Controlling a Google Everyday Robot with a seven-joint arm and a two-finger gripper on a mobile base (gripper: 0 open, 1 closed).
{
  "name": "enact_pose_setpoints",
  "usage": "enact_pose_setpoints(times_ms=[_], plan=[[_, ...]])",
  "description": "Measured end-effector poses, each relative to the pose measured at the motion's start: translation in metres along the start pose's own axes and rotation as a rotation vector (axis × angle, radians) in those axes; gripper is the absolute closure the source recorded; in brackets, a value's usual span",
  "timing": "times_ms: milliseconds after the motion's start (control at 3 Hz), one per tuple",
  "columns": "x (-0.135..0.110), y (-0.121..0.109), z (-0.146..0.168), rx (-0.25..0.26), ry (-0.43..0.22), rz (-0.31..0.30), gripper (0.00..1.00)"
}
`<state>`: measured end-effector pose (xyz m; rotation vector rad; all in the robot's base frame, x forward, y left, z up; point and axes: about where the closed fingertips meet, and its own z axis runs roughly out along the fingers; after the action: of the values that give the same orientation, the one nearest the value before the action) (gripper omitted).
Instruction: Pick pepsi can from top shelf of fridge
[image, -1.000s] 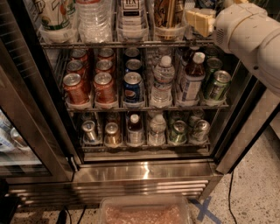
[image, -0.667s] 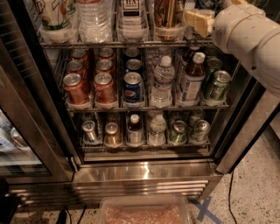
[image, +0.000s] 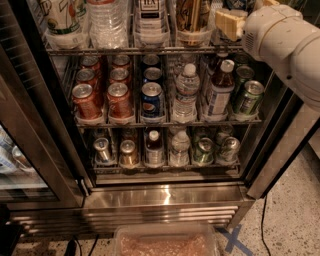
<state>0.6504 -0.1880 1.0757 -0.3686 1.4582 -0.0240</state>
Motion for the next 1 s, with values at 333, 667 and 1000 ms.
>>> enact_pose_setpoints(times_ms=[333,667,1000], plan=[[0.0,0.0,0.0,0.0,0.0,0.0,0.94],[0.0,0.0,0.0,0.0,0.0,0.0,1.0],[-0.0051,0.0003,-0.002,-0.006,-0.009,0.009,1.0]])
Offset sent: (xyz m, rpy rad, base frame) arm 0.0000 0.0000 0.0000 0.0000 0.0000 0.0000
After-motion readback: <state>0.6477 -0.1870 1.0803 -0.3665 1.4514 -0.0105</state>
